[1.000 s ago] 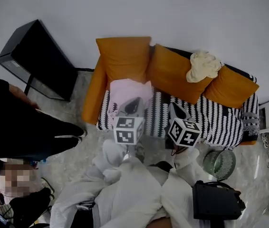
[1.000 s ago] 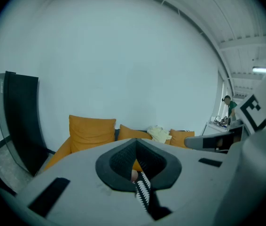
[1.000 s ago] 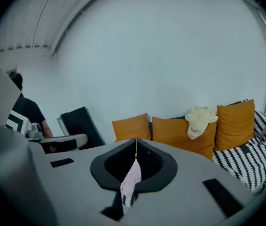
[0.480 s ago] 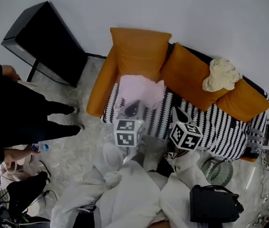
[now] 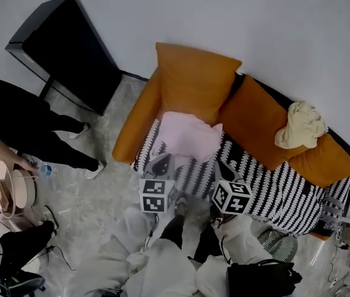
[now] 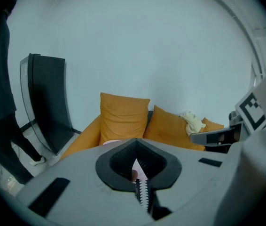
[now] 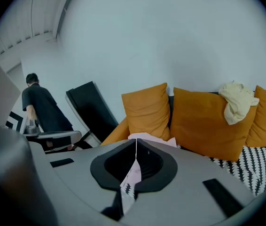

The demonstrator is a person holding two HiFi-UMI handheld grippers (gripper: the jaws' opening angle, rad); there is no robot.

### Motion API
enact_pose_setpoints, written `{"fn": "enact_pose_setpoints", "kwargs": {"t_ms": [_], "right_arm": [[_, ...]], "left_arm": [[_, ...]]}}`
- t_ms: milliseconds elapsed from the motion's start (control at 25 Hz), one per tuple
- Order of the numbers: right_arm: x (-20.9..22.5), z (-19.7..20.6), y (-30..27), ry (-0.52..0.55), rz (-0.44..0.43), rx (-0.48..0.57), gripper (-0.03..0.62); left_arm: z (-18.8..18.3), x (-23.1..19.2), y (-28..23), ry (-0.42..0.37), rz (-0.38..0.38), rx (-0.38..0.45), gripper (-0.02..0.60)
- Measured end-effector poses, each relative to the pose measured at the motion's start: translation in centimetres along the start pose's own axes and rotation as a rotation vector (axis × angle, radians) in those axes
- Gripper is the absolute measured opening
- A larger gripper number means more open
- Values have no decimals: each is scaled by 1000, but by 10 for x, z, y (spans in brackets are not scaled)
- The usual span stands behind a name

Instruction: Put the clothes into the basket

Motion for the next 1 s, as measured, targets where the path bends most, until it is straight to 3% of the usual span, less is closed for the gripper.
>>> {"fn": "enact_pose_setpoints", "kwargs": {"t_ms": [400,560,1000], "right_arm": [[11,15,-116,-30,-44,-86,25],[24,24,-152,-71,-59,-82,25],[45,43,-243,-108,-92,-96,31]], "left_arm": [[37,-54,-78,117,-41,-70,0],[61,-65,-114,104,-40,-138,0],[83,-83,-194,81,-6,-176,0]]}}
Point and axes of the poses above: the fingertips, and each gripper's own axes: y backward along the fingers, x to its right, z out of its underside, the point moved 8 cm from there along y, backward along the fingers, and after that the axes turned 14 degrees about -x, right-handed, at the moved point
